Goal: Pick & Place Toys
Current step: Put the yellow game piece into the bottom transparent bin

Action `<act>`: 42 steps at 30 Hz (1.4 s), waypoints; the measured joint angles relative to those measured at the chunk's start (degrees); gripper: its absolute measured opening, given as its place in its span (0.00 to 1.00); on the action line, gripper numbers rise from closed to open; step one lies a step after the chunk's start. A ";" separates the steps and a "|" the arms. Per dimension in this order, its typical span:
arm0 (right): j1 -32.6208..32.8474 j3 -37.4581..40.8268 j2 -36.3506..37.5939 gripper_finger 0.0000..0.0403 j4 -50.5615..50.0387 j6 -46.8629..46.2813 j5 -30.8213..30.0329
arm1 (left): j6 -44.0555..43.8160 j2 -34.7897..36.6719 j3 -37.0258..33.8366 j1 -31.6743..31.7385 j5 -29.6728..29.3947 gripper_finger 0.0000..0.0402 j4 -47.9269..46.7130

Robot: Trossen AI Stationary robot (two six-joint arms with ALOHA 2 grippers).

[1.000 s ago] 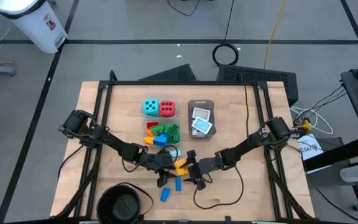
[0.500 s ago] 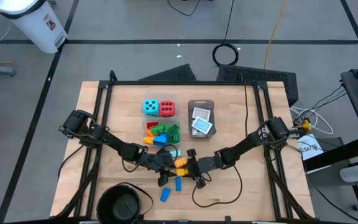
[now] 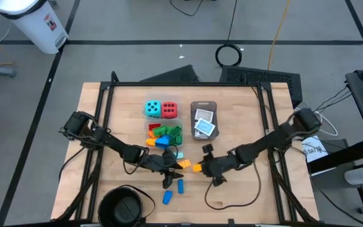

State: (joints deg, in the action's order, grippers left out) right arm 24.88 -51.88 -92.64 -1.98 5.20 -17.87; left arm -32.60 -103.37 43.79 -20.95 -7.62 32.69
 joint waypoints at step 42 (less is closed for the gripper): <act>3.47 0.07 5.60 0.26 11.58 16.67 -25.47 | -4.16 -0.02 7.45 9.40 -1.22 0.71 8.25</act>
State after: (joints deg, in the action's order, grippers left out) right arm 28.35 -51.81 -87.04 9.61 21.87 -43.34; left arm -36.75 -103.39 51.24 -11.55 -8.84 40.94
